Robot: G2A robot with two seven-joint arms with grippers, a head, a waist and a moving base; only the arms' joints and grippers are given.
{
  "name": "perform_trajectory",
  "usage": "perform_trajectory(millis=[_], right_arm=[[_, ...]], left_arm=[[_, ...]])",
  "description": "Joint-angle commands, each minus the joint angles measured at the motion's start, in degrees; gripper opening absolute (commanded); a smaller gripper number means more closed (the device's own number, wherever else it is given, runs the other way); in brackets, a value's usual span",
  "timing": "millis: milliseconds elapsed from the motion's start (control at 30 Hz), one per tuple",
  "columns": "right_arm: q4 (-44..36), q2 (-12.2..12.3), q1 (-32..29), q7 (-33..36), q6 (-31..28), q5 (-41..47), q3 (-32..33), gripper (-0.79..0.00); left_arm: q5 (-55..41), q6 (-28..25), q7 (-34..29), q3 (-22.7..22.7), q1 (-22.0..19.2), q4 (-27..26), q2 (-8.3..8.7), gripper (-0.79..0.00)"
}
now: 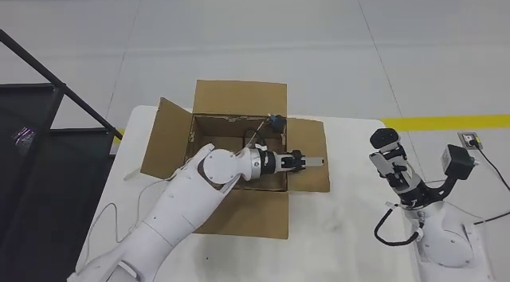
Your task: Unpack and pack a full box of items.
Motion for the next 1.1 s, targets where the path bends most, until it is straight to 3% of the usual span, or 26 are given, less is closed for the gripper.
perform_trajectory(millis=[0,267,467,633,800,933,1067], right_arm=[[0.0,0.0,0.0,0.0,0.0,0.0,0.0,0.000],[-1.2,0.4,0.2,0.4,0.6,-1.6,-0.8,0.000],[-4.8,1.0,3.2,5.1,4.0,-9.0,-2.5,0.000],[-7.4,1.3,7.8,10.6,11.5,-16.0,-6.4,0.000],[-6.8,1.4,13.9,17.2,14.8,-19.9,-12.1,0.000],[-4.0,1.2,19.9,23.7,17.0,-22.7,-19.0,0.000],[1.4,0.3,27.3,31.1,19.0,-25.5,-28.6,0.000]], left_arm=[[-0.2,-0.5,0.0,0.7,-0.7,1.8,-0.78,0.000],[-2.0,-4.3,-1.8,-0.2,-2.2,4.9,-1.99,0.000],[-1.9,-7.6,-3.4,-6.6,-0.9,0.2,0.69,0.000],[-0.8,-7.4,-5.3,-18.0,4.2,-10.4,5.27,0.000],[1.5,-3.2,-6.9,-33.2,14.6,-25.8,10.01,0.000],[2.4,-0.3,-7.5,-43.8,22.9,-35.4,12.40,0.000],[2.4,0.7,-7.2,-52.2,29.6,-41.2,13.89,0.000]])
